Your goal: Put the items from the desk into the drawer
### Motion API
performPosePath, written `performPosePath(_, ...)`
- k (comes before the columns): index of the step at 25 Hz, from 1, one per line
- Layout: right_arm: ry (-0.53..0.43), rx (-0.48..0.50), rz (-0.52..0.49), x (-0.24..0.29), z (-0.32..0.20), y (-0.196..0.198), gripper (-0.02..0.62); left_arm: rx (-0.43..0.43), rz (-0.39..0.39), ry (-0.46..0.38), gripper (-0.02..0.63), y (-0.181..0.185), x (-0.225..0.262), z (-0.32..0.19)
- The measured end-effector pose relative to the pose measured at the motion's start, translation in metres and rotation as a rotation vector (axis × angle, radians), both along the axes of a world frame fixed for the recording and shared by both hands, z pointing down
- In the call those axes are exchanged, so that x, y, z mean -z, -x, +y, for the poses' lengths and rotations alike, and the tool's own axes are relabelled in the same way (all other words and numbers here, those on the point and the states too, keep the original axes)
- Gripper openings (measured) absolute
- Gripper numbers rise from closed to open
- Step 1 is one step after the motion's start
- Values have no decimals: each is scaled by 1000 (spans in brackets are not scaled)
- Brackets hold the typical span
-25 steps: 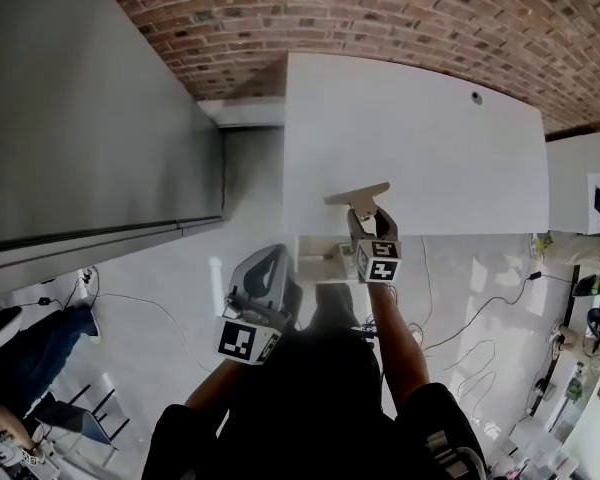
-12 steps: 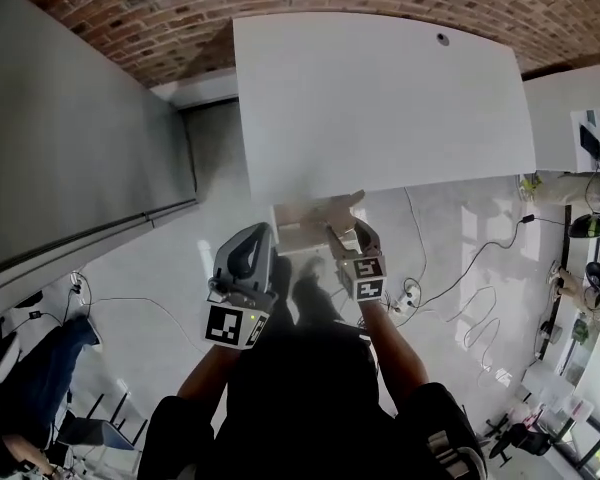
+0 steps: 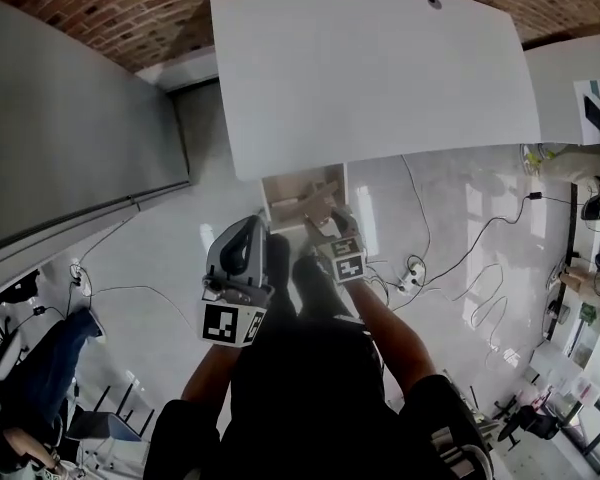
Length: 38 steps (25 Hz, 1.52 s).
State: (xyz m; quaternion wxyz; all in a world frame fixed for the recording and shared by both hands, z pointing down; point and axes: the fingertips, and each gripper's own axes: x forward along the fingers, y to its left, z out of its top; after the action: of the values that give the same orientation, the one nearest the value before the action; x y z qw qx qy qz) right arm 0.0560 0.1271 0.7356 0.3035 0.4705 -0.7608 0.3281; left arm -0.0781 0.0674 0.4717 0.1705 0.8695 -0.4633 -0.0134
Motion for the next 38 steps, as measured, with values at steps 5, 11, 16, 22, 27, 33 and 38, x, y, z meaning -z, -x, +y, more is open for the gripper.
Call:
performPosePath(5, 67, 10, 28, -47, 7, 4, 252, 15, -8, -2, 3, -1, -15, 10)
performPosePath(11, 154, 35, 78, -107, 16, 6, 252, 38, -16, 5, 3, 0, -39, 5)
performPosePath(16, 250, 11, 125, -155, 29, 2, 252, 48, -15, 18, 3, 0, -59, -2)
performPosePath(22, 295, 10, 123, -195, 33, 12, 252, 72, -23, 50, 3, 6, -89, -9)
performPosePath(27, 347, -26, 127, -218, 34, 7, 252, 80, -30, 74, 3, 8, -111, -9)
performPosePath(33, 415, -47, 125, -240, 37, 11, 252, 66, -45, 110, 3, 11, -128, -3)
performPosePath(38, 492, -9, 197, -257, 42, 8, 252, 67, -55, 115, 3, 14, -134, -4)
